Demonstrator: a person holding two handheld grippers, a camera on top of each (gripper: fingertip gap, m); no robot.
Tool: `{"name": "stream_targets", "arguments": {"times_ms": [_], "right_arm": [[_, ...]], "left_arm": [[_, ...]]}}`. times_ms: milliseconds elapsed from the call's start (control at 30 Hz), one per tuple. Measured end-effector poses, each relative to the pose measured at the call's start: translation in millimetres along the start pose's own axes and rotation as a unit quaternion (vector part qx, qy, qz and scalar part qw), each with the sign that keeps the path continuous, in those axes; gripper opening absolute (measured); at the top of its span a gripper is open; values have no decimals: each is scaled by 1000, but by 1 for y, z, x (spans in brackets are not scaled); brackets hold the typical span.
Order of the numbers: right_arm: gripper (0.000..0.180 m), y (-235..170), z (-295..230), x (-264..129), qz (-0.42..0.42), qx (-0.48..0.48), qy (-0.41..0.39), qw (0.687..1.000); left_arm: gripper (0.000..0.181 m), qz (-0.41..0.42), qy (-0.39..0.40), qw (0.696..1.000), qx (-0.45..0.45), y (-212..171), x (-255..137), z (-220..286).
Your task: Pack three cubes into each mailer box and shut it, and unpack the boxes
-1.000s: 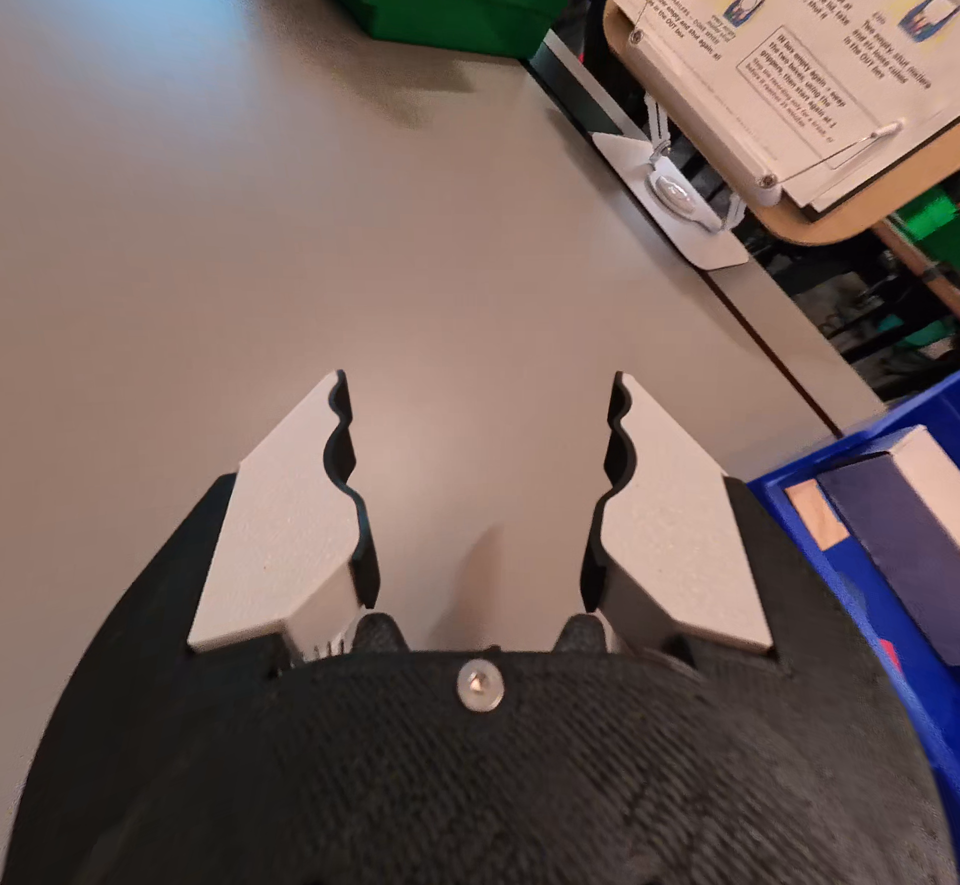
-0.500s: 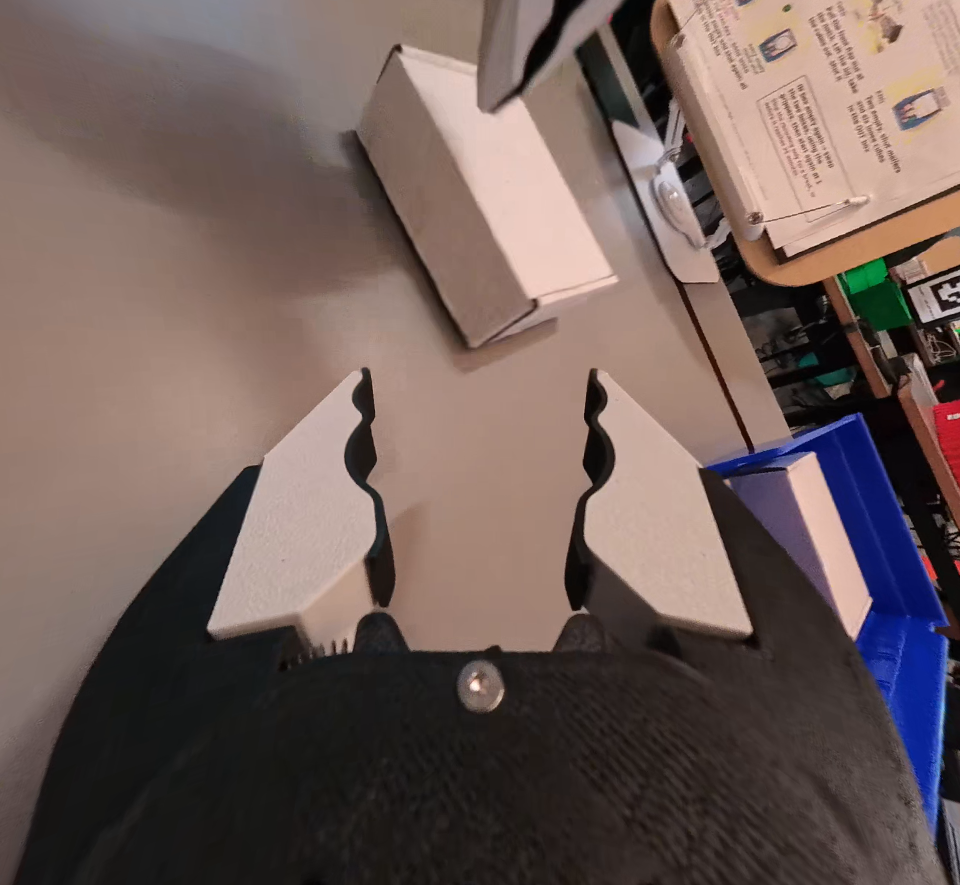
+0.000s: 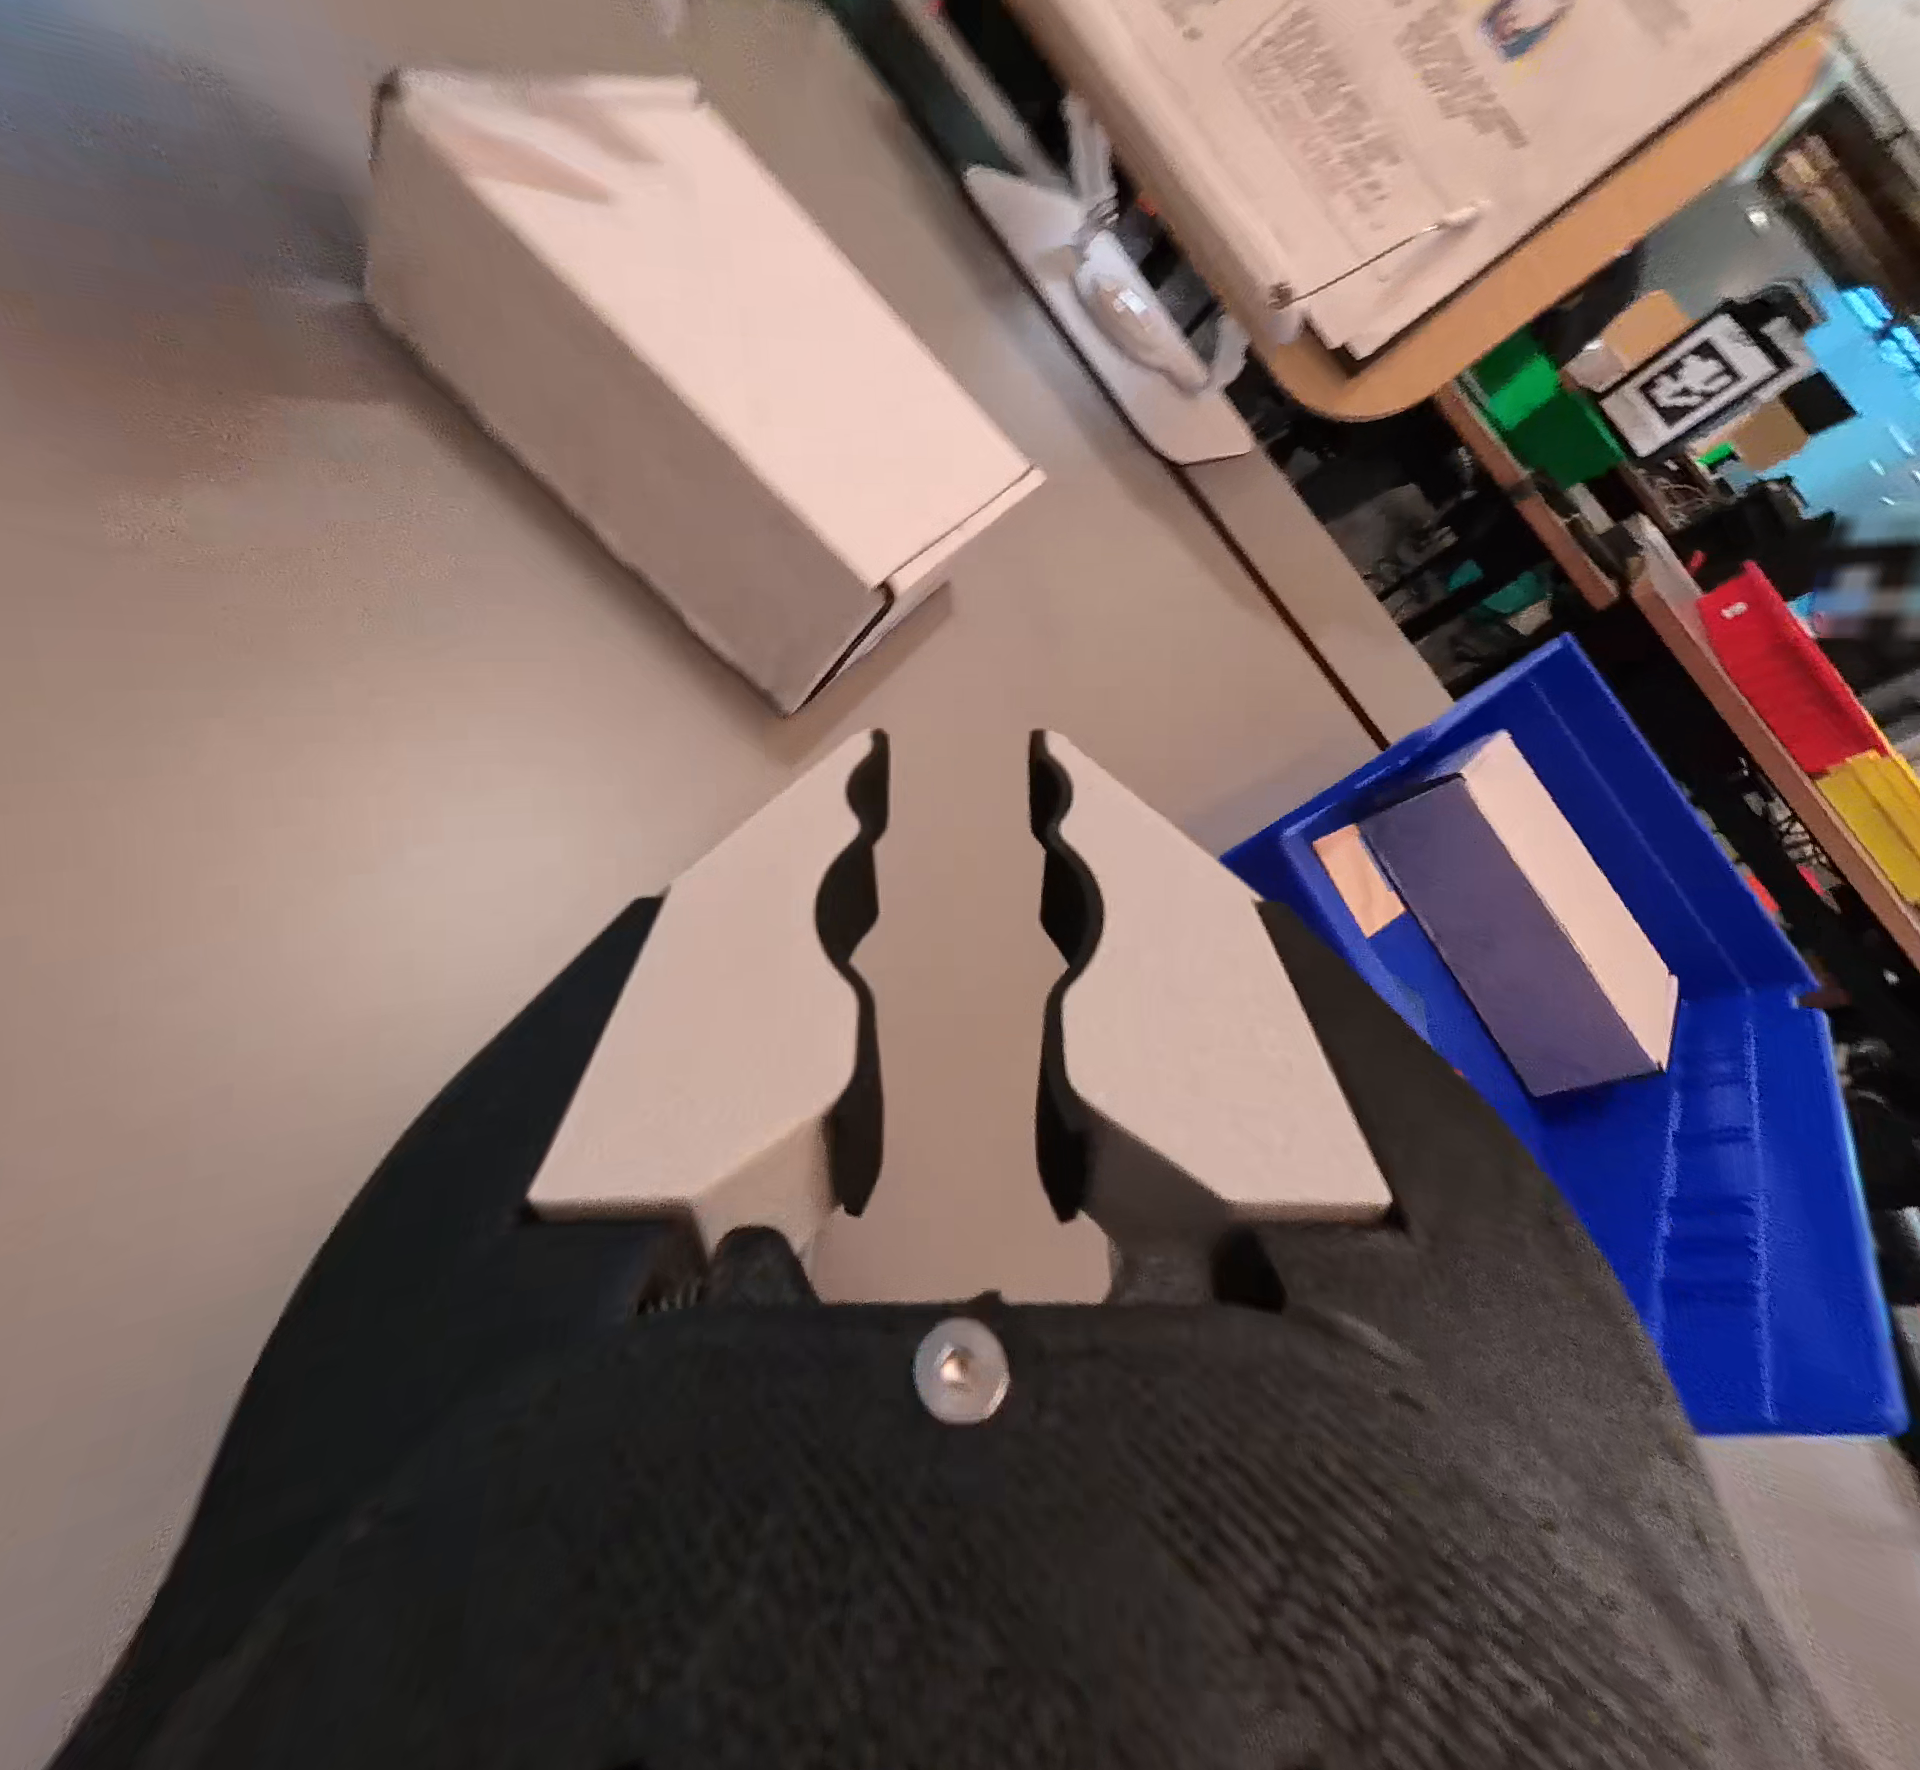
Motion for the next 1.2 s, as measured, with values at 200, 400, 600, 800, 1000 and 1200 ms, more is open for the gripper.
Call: {"name": "stream_targets", "arguments": {"times_ms": [200,400,600,800,1000,1200], "right_arm": [[14,19,14,22,4,-4,-55,998],[10,31,16,70,-47,23,-7,999],[0,36,-11,75,-38,4,40,998],[43,31,-21,59,-68,-90,-39,993],[49,48,-38,43,-18,-156,-83,984],[62,60,-60,29,3,-191,-35,981]], "left_arm": [[0,134,63,989,19,-35,-4,-9],[0,114,57,989,76,-18,14,-10],[0,36,-31,988,149,21,48,-16],[0,-13,-96,981,168,43,73,-29],[0,-19,-125,975,183,47,77,-25],[0,-64,-113,974,187,53,78,-24]]}}
Point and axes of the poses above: each gripper's, where its closed fingertips meet, x out along the fingers, y out of its top, z = x × y across the jaws, the point moved 6 cm from there along -x, back along the fingers, and after that the axes turned 12 degrees about -z, right-handed, at the moved point
